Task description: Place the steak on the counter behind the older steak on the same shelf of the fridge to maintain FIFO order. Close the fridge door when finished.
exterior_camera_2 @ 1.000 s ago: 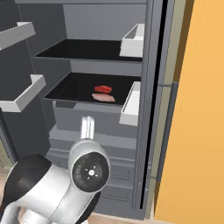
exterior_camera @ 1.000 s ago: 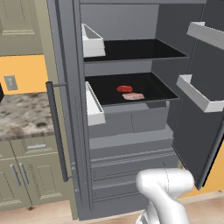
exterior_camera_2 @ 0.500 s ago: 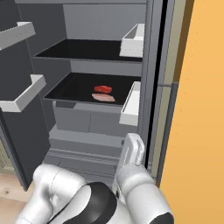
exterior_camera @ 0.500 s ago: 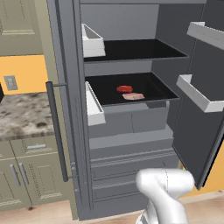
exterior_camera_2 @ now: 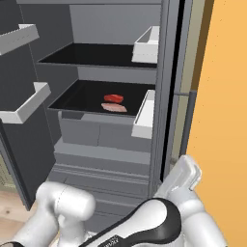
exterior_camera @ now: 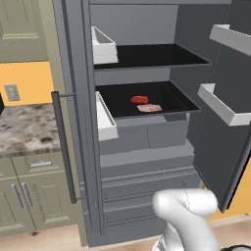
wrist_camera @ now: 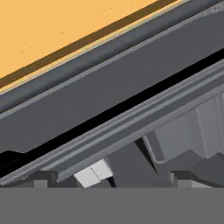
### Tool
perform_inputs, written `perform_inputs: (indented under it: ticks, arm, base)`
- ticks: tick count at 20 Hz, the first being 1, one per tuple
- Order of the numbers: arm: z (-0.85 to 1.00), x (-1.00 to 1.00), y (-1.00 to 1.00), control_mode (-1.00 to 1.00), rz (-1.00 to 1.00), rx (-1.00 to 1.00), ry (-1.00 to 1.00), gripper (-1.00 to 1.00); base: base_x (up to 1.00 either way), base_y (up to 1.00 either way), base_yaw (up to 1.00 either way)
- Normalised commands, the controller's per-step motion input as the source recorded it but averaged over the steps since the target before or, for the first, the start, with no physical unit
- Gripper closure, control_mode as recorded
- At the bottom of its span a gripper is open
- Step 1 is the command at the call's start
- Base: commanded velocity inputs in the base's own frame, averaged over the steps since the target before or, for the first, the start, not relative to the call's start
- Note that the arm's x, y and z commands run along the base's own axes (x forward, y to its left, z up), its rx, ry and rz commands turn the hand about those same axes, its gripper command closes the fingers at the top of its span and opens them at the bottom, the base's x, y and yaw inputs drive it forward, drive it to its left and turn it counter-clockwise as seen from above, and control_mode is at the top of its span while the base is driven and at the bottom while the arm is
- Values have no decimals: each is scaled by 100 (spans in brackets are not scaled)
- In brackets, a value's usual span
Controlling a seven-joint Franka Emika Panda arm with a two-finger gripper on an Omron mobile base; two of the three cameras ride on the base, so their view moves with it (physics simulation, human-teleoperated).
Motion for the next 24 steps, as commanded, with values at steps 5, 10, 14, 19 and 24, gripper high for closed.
perform_inputs:
  ticks: [5,10,14,19,24]
  arm:
    - [-30,57,-62,-100,0,15,0,-100]
    - [-29,64,-44,-100,1,8,0,-100]
    - [-34,67,-24,-100,7,0,0,-100]
    - [-36,50,-31,-100,21,0,0,-100]
    - [-24,24,-39,-100,13,0,0,-100]
  base:
    - [0,0,0]
    - [0,0,0]
    - [0,0,0]
    - [0,0,0]
    - [0,0,0]
